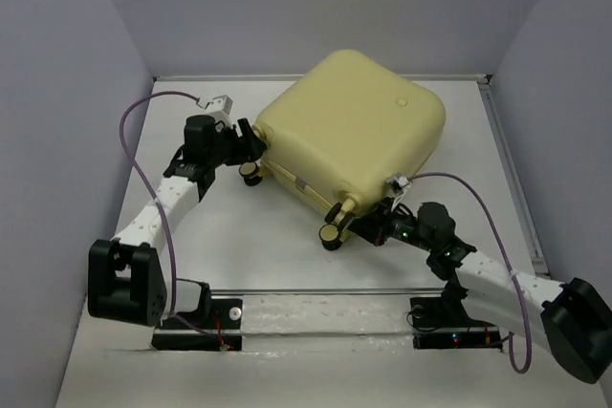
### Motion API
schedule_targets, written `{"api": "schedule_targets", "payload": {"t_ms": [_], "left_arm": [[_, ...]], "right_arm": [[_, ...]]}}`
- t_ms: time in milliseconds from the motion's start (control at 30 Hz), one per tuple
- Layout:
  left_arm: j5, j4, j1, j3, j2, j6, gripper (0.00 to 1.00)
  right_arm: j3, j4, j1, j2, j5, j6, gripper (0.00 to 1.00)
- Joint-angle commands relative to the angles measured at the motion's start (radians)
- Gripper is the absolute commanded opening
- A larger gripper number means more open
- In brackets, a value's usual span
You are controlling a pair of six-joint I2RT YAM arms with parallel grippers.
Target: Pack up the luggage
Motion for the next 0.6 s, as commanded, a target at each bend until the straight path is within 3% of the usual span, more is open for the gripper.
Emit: {"api": "schedule_targets", "payload": {"t_ms": [0,267,433,567], "left_arm": [[0.048,-0.108,-0.098,-0.097,-0.146,-0.037,0.06],[0.046,-0.103,-0.234,-0.174,-0.281,-0.082,0.06],[0.06,-0.073,-0.288,-0.192,-0.334,-0.103,0.06],[0.002,-0.108,-0.288,-0.134,-0.338,-0.073,0.06]], "right_arm": [[0.067,0.185,-0.223,-0.031,-0.198,0.092,0.07],[0.18,0.016,-0.496,-0.003,-0.397,0.093,0.07],[0.313,0.018,-0.508,0.168,-0.454,0.052,0.07],[0.269,-0.022,-0.508,0.117,-0.428,0.028,0.07]]}}
